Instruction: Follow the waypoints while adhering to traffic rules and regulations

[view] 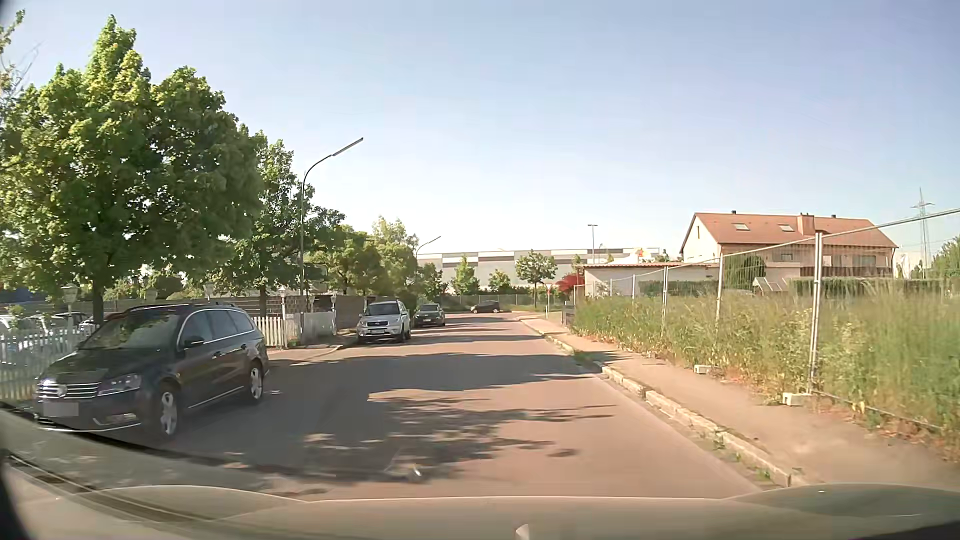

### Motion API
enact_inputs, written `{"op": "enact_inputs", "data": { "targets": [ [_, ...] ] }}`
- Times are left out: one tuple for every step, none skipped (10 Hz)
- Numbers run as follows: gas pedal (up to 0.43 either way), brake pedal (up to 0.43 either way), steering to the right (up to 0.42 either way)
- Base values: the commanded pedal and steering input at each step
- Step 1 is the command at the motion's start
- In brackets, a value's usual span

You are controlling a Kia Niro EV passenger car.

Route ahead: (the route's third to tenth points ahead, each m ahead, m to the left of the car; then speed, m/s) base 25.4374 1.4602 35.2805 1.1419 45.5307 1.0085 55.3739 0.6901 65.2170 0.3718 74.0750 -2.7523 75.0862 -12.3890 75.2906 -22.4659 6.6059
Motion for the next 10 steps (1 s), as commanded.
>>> {"op": "enact_inputs", "data": {
  "targets": [
    [0.067,0.0,0.014],
    [0.067,0.0,0.01],
    [0.11,0.0,0.004],
    [0.11,0.0,-0.001],
    [0.118,0.0,-0.005],
    [0.118,0.0,-0.007],
    [0.118,0.0,-0.006],
    [0.118,0.0,-0.006],
    [0.11,0.0,-0.006],
    [0.11,0.0,-0.006]
  ]
}}
